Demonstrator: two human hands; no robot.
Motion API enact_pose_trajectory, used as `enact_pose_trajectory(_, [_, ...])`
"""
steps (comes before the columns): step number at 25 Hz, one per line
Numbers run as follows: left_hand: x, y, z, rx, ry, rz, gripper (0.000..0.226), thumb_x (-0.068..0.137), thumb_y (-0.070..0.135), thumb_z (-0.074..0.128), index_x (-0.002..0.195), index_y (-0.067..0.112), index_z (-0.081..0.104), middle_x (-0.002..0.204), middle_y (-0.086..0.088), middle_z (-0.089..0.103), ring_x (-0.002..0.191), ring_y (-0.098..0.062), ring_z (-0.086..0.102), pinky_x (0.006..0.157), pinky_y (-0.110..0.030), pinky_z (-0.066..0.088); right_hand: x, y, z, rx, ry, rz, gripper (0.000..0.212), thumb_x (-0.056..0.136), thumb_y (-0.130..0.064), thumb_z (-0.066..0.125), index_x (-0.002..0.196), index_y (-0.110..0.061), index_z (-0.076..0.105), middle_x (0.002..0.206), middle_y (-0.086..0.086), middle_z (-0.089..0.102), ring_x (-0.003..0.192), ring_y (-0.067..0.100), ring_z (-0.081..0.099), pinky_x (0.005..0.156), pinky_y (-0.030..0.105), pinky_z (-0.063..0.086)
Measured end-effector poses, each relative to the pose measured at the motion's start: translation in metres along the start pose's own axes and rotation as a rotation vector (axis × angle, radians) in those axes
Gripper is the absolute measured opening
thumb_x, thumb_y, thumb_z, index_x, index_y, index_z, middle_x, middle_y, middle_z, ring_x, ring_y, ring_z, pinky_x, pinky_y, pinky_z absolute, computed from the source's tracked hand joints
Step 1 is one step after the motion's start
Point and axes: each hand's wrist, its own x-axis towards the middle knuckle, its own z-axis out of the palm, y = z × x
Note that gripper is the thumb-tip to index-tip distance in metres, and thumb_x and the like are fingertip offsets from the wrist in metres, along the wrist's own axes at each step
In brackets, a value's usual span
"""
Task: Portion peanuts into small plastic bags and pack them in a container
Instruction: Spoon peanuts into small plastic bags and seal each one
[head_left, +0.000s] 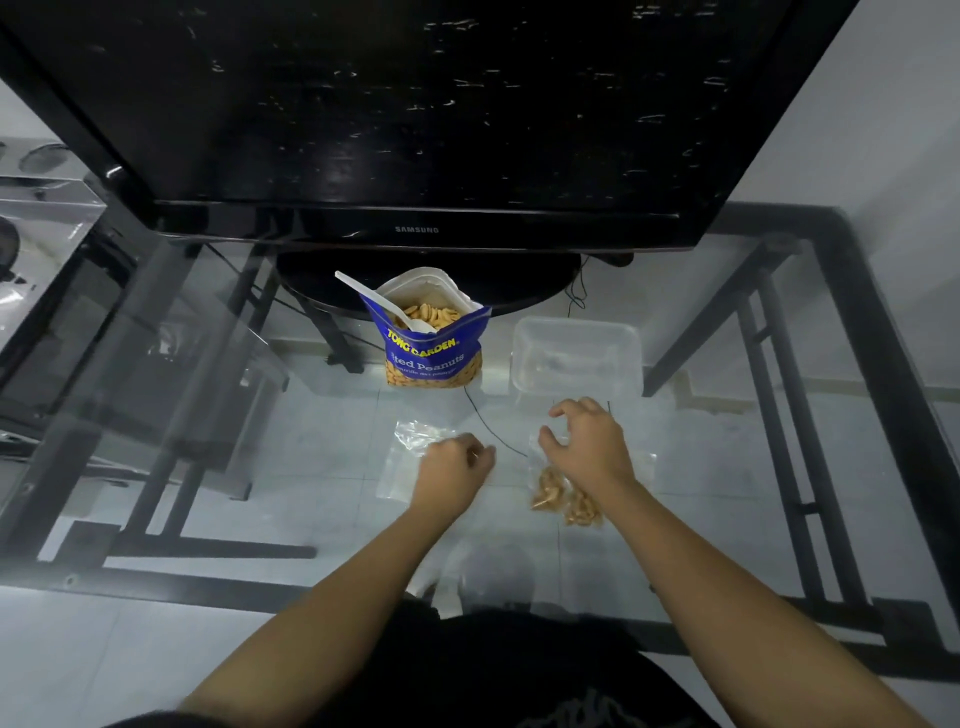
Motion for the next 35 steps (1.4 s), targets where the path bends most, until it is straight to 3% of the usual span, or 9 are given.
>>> enact_pose_trajectory(3, [0.014, -0.042, -0.028, 0.105, 0.164, 0.067, 0.019, 0.088, 0.014, 0.059, 0.101, 0.002, 0.067, 0.099, -0.018, 0.068, 0.091, -0.032, 0.063, 0.076, -0.032, 0.047, 0.003, -0.031, 0.018, 0.03, -0.139, -0.183, 0.029, 0.089, -0.021, 0.056, 0.115, -0.01, 0.063, 0.11, 0.008, 0.059, 0.099, 0.024, 0.06, 0.08, 0.025, 0.043])
enact_pose_trajectory(8, [0.011, -0.091, -0.038, 0.344, 0.006, 0.239, 0.042, 0.082, 0.007, 0.067, 0.122, -0.002, 0.057, 0.128, -0.025, 0.056, 0.111, -0.044, 0.056, 0.092, -0.046, 0.048, 0.004, -0.075, 0.071, -0.075, -0.284, -0.19, 0.049, 0.092, -0.028, 0.053, 0.136, -0.007, 0.044, 0.132, 0.013, 0.047, 0.12, 0.029, 0.048, 0.1, 0.032, 0.038])
enact_pose_trajectory(12, [0.013, -0.085, -0.041, 0.201, 0.007, 0.038, 0.062, 0.086, 0.016, 0.064, 0.14, 0.003, 0.037, 0.147, -0.016, 0.037, 0.131, -0.033, 0.039, 0.109, -0.036, 0.032, 0.001, -0.09, 0.092, -0.042, -0.234, -0.071, 0.043, 0.089, -0.023, 0.061, 0.128, -0.007, 0.05, 0.128, 0.01, 0.042, 0.119, 0.026, 0.046, 0.098, 0.03, 0.042])
enact_pose_trajectory(16, [0.02, -0.077, -0.041, 0.005, 0.024, -0.158, 0.07, 0.078, 0.011, 0.073, 0.137, 0.005, 0.037, 0.137, -0.015, 0.039, 0.116, -0.03, 0.052, 0.102, -0.034, 0.043, 0.0, -0.097, 0.094, 0.004, -0.199, -0.038, 0.019, 0.087, -0.011, 0.062, 0.105, -0.008, 0.061, 0.118, 0.01, 0.05, 0.112, 0.025, 0.049, 0.091, 0.026, 0.042])
enact_pose_trajectory(19, [0.022, -0.078, -0.043, -0.074, 0.025, -0.202, 0.056, 0.076, 0.011, 0.074, 0.125, 0.007, 0.048, 0.115, -0.012, 0.056, 0.102, -0.027, 0.058, 0.086, -0.029, 0.048, -0.004, -0.099, 0.093, 0.113, -0.199, -0.066, 0.011, 0.087, -0.009, 0.061, 0.098, -0.009, 0.059, 0.102, 0.007, 0.062, 0.1, 0.023, 0.056, 0.075, 0.024, 0.041])
enact_pose_trajectory(23, [0.014, -0.083, -0.054, -0.332, 0.04, -0.163, 0.017, 0.076, 0.006, 0.07, 0.092, 0.01, 0.063, 0.077, 0.0, 0.058, 0.075, -0.018, 0.056, 0.064, -0.021, 0.043, -0.012, -0.101, 0.09, 0.649, -0.159, 0.176, 0.034, 0.083, -0.015, 0.067, 0.108, -0.016, 0.045, 0.09, 0.001, 0.064, 0.083, 0.015, 0.062, 0.067, 0.019, 0.044])
enact_pose_trajectory(28, [0.012, -0.09, -0.071, -0.699, 0.015, -0.245, 0.04, 0.082, 0.008, 0.069, 0.117, 0.015, 0.052, 0.09, -0.006, 0.068, 0.083, -0.017, 0.065, 0.072, -0.022, 0.053, -0.015, -0.103, 0.093, 0.911, -0.111, 0.345, 0.042, 0.081, -0.018, 0.07, 0.111, -0.025, 0.043, 0.091, 0.001, 0.065, 0.081, 0.016, 0.063, 0.066, 0.018, 0.047])
enact_pose_trajectory(33, [0.019, -0.102, -0.067, -0.327, -0.008, -0.148, 0.059, 0.081, 0.012, 0.071, 0.131, 0.015, 0.038, 0.084, -0.007, 0.066, 0.077, -0.016, 0.062, 0.074, -0.023, 0.049, -0.012, -0.097, 0.086, 0.841, 0.008, 0.326, 0.02, 0.088, -0.017, 0.062, 0.103, -0.021, 0.051, 0.096, -0.005, 0.065, 0.088, 0.015, 0.061, 0.065, 0.014, 0.042])
enact_pose_trajectory(35, [0.019, -0.1, -0.064, -0.192, -0.024, -0.118, 0.068, 0.08, 0.014, 0.072, 0.135, 0.017, 0.032, 0.096, -0.009, 0.062, 0.079, -0.018, 0.06, 0.077, -0.027, 0.051, -0.01, -0.094, 0.079, 0.823, 0.0, 0.275, 0.009, 0.088, -0.018, 0.062, 0.092, -0.024, 0.056, 0.092, -0.008, 0.066, 0.087, 0.015, 0.062, 0.066, 0.017, 0.045])
